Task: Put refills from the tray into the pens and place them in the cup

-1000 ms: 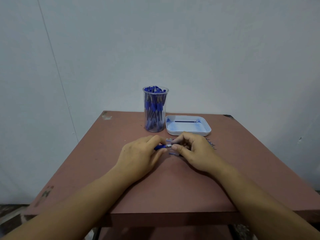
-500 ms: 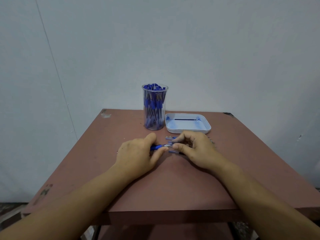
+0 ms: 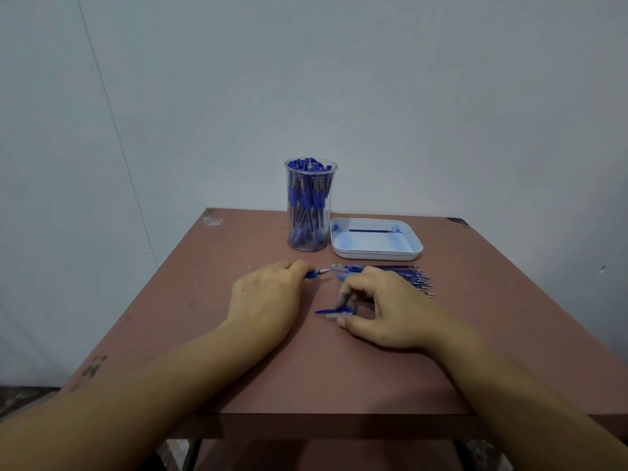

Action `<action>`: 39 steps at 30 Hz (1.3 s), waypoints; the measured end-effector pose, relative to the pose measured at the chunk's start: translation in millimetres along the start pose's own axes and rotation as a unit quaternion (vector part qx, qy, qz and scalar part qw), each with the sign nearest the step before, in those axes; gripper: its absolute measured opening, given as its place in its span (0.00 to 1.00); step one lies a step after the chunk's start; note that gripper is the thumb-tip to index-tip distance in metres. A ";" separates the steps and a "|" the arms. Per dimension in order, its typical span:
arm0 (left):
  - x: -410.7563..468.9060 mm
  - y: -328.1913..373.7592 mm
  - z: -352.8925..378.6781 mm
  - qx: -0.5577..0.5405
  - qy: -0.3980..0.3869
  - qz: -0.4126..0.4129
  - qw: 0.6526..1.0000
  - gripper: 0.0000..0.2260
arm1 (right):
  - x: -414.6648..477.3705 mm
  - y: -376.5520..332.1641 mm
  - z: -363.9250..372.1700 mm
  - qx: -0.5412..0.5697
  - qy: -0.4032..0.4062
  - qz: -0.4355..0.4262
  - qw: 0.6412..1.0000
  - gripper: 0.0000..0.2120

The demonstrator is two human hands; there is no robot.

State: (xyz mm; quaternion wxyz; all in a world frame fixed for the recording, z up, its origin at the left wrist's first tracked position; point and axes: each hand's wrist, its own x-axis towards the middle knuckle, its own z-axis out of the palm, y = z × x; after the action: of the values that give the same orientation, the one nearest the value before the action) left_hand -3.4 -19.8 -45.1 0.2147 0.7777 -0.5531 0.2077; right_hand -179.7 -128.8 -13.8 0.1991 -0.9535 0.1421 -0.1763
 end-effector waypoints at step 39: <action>1.5 -7.6 1.6 -0.253 0.016 0.038 0.967 0.10 | 10.7 6.6 12.3 0.134 0.147 0.056 0.978 0.05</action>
State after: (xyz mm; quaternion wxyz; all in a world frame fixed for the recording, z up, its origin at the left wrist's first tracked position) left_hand 4.3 -19.5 -46.3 0.4056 0.6729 -0.6132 0.0815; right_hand -166.5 -134.2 -24.2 0.3117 -0.8721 0.1984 -0.3208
